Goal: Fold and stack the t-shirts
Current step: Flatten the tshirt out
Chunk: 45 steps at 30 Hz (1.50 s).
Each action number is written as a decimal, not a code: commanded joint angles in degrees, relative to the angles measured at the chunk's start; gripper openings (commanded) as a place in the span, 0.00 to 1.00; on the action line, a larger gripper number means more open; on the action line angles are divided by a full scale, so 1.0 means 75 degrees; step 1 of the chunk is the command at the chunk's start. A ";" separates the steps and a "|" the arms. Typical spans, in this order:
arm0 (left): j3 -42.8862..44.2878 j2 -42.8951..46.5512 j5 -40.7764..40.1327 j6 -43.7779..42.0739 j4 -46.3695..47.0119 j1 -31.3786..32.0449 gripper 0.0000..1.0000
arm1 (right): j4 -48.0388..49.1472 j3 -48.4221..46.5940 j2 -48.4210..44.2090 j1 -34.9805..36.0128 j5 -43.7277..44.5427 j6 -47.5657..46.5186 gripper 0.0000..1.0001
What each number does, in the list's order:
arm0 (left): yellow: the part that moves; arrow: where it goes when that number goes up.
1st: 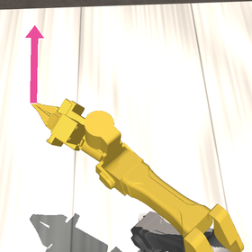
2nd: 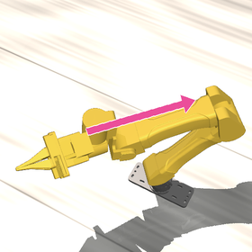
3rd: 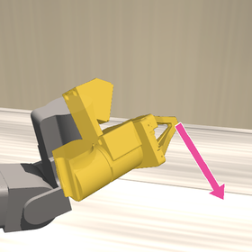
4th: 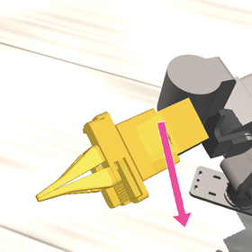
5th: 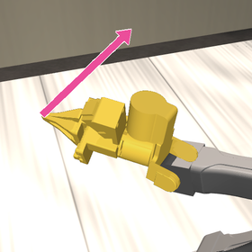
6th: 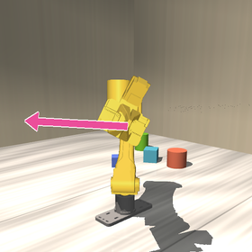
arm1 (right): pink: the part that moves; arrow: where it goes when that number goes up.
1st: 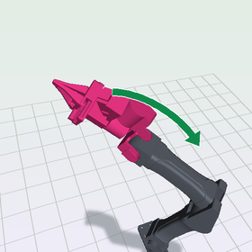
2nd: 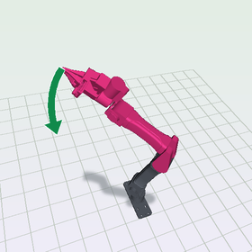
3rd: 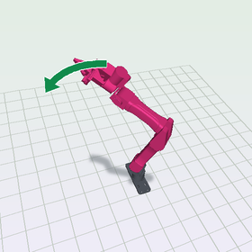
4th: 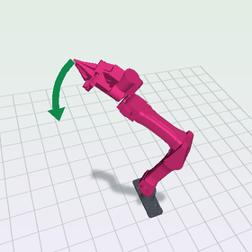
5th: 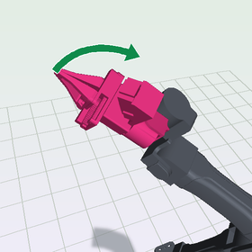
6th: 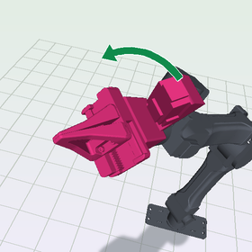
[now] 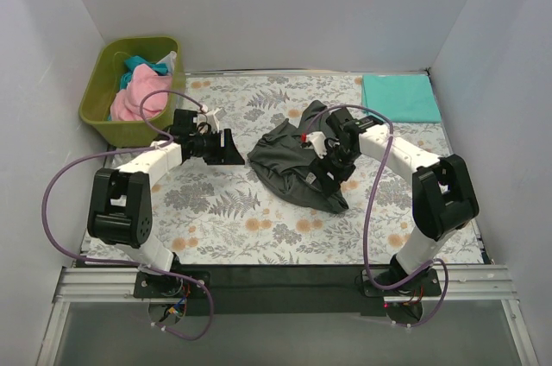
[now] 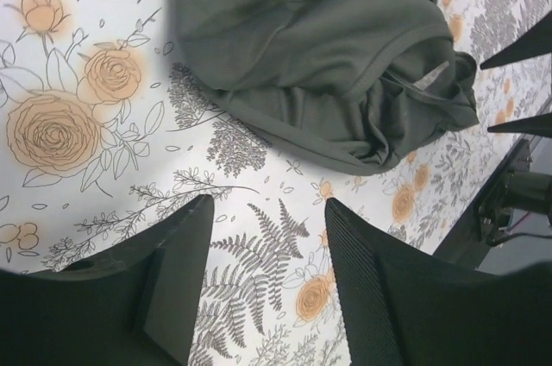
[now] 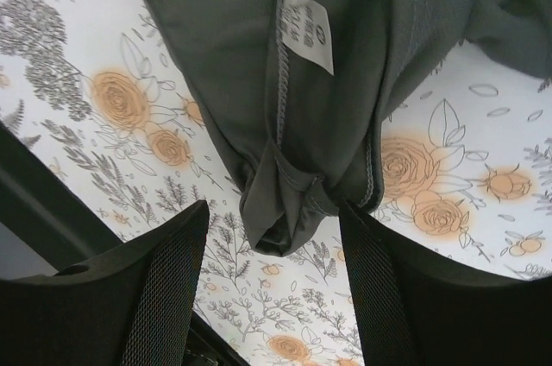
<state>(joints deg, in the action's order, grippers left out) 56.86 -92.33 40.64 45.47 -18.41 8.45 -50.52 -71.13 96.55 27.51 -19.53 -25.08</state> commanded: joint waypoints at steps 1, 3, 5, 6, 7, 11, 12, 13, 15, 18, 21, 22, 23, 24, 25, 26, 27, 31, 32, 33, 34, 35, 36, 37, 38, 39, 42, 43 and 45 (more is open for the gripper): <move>-0.0337 0.0089 -0.0333 0.0381 0.0286 0.0057 0.52 | 0.0349 0.0238 -0.0077 0.0047 0.1021 0.0472 0.59; -0.0514 0.0019 -0.0473 0.0721 0.0451 0.0150 0.54 | 0.0420 0.0285 -0.0054 0.0059 0.1139 0.0578 0.59; -0.0655 -0.0040 -0.0590 0.0874 0.0708 0.0361 0.56 | 0.0513 0.0297 0.0087 0.0059 0.1197 0.0672 0.57; -0.0690 -0.0063 -0.0719 0.1083 0.0790 0.0455 0.56 | 0.0560 0.0343 0.0145 0.0059 0.1244 0.0719 0.56; -0.0691 -0.0168 -0.0905 0.1167 0.0942 0.0618 0.56 | 0.0630 0.0390 0.0215 0.0047 0.1268 0.0766 0.55; -0.0492 -0.0579 -0.1270 0.1507 0.1025 0.1053 0.56 | 0.0748 0.0414 0.0274 -0.0163 0.0836 0.0988 0.54; -0.0457 -0.0672 -0.1329 0.1565 0.1060 0.1135 0.55 | 0.0760 0.0414 0.0286 -0.0187 0.0834 0.1000 0.54; -0.0422 -0.0754 -0.1364 0.1705 0.1165 0.1275 0.54 | 0.0771 0.0403 0.0333 -0.0222 0.0823 0.1012 0.53; -0.0247 -0.1059 -0.1516 0.1800 0.1236 0.1404 0.53 | 0.0771 0.0449 0.0426 -0.0362 0.0671 0.1024 0.52; 0.0034 -0.1539 -0.1680 0.1964 0.1365 0.1557 0.51 | 0.0842 0.0625 0.0509 -0.0561 0.0483 0.1036 0.50; 0.0199 -0.1926 -0.1868 0.2221 0.1494 0.1581 0.50 | 0.0889 0.0754 0.0684 -0.0761 0.0121 0.0954 0.42; 0.0269 -0.2008 -0.1880 0.2257 0.1634 0.1581 0.48 | 0.0865 0.0742 0.0731 -0.0819 -0.0066 0.0930 0.34; 0.0317 -0.2079 -0.1834 0.2269 0.1681 0.1581 0.45 | 0.0877 0.0719 0.0790 -0.0866 -0.0346 0.0918 0.28; 0.0387 -0.2242 -0.1845 0.2281 0.1612 0.1581 0.41 | 0.0865 0.0649 0.0860 -0.0960 -0.0465 0.0907 0.22; 0.0550 -0.2301 -0.1868 0.2269 0.1507 0.1569 0.27 | 0.0854 0.0591 0.0872 -0.1007 -0.0606 0.0860 0.09; 0.0633 -0.2325 -0.1868 0.2234 0.1390 0.1523 0.19 | 0.0842 0.0497 0.0896 -0.1065 -0.0642 0.0837 0.03; 0.0691 -0.2291 -0.1880 0.2118 0.1284 0.1441 0.12 | 0.0807 0.0299 0.0838 -0.1252 -0.0689 0.0836 0.01; 0.1054 -0.1249 -0.2149 0.1567 0.1026 0.0516 0.00 | 0.0713 -0.0533 0.0475 -0.2083 -0.0911 0.0696 0.01; 0.1345 -0.1039 -0.2184 0.1427 0.1014 0.0363 0.00 | 0.0701 -0.0709 0.0404 -0.2294 -0.1086 0.0684 0.01; 0.1545 -0.0793 -0.2219 0.1066 0.0886 0.0165 0.00 | 0.0678 -0.0896 0.0230 -0.2726 -0.1204 0.0672 0.01; 0.1698 -0.0373 -0.2289 0.0865 0.0804 0.0116 0.00 | 0.0643 -0.1130 0.0123 -0.2950 -0.1298 0.0672 0.01; 0.1851 -0.0125 -0.2279 0.0665 0.0710 0.0104 0.00 | 0.0631 -0.1179 -0.0005 -0.3359 -0.1530 0.0649 0.01; 0.1829 0.0098 -0.2139 0.0431 0.0628 0.0104 0.00 | 0.0642 -0.1168 -0.0297 -0.3525 -0.1568 0.0626 0.01; 0.1759 0.0298 -0.1848 0.0243 0.0407 0.0104 0.00 | 0.0643 -0.1005 -0.0450 -0.3585 -0.1522 0.0567 0.01; 0.1619 0.0694 -0.1729 0.0207 0.0254 0.0127 0.00 | 0.0631 -0.0865 -0.0603 -0.3922 -0.1440 0.0462 0.01; 0.1281 0.0860 -0.1681 0.0218 0.0090 0.0186 0.00 | 0.0631 -0.0689 -0.0894 -0.3983 -0.1335 0.0252 0.01; 0.0031 0.1435 -0.1564 0.0382 -0.0531 0.0373 0.00 | 0.0619 0.0259 -0.1399 -0.4101 -0.0691 -0.0309 0.01; -0.0278 0.1517 -0.1540 0.0440 -0.0591 0.0432 0.00 | 0.0619 0.0494 -0.1482 -0.4113 -0.0515 -0.0405 0.01; -0.0852 0.1554 -0.1144 0.0546 -0.0685 0.0584 0.00 | 0.0619 0.1092 -0.1658 -0.4136 -0.0139 -0.0592 0.01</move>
<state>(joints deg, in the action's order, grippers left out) 57.89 -78.30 31.11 50.72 -15.57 12.91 -43.44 -68.23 84.23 -2.83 -27.77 -24.40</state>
